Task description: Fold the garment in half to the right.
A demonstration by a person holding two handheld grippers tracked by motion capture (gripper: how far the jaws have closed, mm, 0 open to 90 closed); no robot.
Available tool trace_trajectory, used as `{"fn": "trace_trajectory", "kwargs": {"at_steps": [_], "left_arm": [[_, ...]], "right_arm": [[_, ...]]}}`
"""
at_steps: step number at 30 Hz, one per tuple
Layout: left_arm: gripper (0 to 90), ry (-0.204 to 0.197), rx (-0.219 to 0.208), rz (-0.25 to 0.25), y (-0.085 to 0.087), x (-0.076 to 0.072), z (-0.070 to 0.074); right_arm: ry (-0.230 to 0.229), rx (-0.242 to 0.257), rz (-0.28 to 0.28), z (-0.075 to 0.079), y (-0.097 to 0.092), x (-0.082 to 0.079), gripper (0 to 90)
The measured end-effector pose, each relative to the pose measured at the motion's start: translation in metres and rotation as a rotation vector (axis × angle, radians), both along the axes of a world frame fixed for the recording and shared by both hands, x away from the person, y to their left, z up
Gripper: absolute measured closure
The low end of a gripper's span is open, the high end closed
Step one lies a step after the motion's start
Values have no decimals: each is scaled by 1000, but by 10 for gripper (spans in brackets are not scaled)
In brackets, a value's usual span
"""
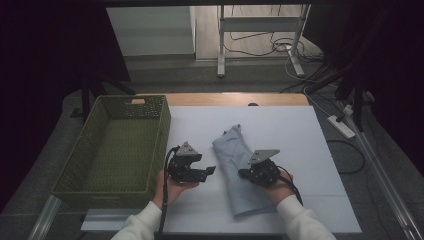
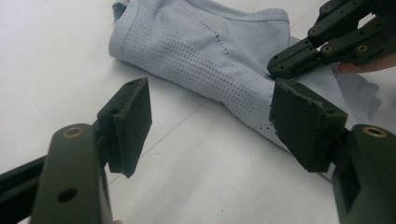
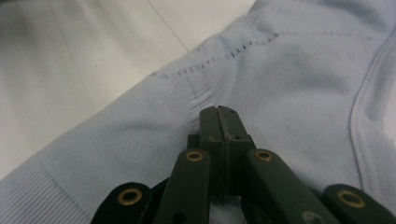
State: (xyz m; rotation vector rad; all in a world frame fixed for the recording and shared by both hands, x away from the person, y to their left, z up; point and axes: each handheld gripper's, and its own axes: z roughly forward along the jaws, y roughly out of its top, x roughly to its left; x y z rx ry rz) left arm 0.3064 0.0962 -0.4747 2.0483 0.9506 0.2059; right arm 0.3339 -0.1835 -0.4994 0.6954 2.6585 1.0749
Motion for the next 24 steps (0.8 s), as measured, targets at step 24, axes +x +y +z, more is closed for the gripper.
{"fn": "trace_trajectory", "kwargs": {"at_steps": [24], "left_arm": [[300,-3,1,4,1,0,1]], "right_arm": [[-36,106,71,22,-5,-31,896]]}}
